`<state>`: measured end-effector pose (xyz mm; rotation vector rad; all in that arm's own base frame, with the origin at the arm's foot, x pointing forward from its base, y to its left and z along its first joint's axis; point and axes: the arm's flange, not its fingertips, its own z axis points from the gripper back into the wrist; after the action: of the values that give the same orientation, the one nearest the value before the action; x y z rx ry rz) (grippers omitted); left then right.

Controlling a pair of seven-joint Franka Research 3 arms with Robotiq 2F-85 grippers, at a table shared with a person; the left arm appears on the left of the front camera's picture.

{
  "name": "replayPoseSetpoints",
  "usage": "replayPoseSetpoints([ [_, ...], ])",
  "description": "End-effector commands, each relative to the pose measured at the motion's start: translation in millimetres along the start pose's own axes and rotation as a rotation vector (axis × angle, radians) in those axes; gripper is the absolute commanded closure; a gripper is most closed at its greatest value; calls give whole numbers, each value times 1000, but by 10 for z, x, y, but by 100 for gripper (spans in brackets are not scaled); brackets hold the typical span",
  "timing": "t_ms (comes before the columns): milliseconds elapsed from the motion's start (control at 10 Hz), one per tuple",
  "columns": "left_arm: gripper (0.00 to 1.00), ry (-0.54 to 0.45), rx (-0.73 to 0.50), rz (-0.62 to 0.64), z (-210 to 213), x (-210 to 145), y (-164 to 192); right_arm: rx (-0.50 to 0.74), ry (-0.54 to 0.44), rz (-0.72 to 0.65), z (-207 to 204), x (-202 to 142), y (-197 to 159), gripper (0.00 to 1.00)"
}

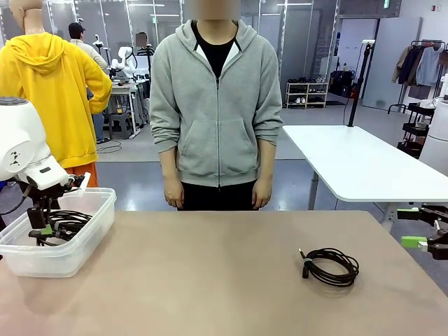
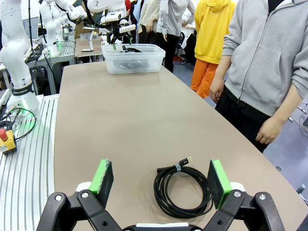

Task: Organize and store the cables.
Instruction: Place the USB Extension Cable into the Organizing box.

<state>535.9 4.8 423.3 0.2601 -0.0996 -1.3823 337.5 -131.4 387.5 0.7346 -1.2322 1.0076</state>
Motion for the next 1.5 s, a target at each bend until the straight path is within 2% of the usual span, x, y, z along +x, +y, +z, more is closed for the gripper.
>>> replayPoseSetpoints([
  [0, 0, 0, 0, 0, 0, 0, 0, 0, 0, 0, 0, 0, 0, 0],
  [200, 0, -137, -25, 37, 486, -116, -94, -29, 275, 11, -15, 744, 202, 0],
  [300, 0, -200, -46, 81, 680, -240, -229, -4, 353, -8, -114, 1058, 220, 0],
  [500, 0, -342, -82, 143, 1115, -474, -657, 0, 624, -145, -455, 1572, 93, 0],
  [600, 0, -393, -70, 163, 1309, -575, -907, -21, 734, -191, -668, 1754, 13, 0],
  [700, 0, -516, -100, 209, 1495, -719, -1182, 6, 811, -222, -943, 1901, -81, 0],
  [900, 0, -681, -65, 234, 1734, -848, -1654, -61, 1049, -271, -1448, 1912, -275, 0],
  [1000, 0, -719, -17, 252, 1876, -873, -1938, -136, 1142, -286, -1706, 1838, -325, 0],
  [1100, 0, -729, 16, 224, 1917, -909, -2068, -222, 1165, -294, -1892, 1719, -376, 0],
  [1200, 0, -731, 11, 229, 1920, -944, -2099, -255, 1140, -302, -2027, 1601, -392, 0],
  [1300, 0, -731, -22, 224, 1905, -956, -2067, -296, 1102, -302, -2071, 1544, -389, 0],
  [1400, 0, -724, 15, 224, 1976, -947, -2041, -347, 1033, -261, -1956, 1640, -366, 0],
])
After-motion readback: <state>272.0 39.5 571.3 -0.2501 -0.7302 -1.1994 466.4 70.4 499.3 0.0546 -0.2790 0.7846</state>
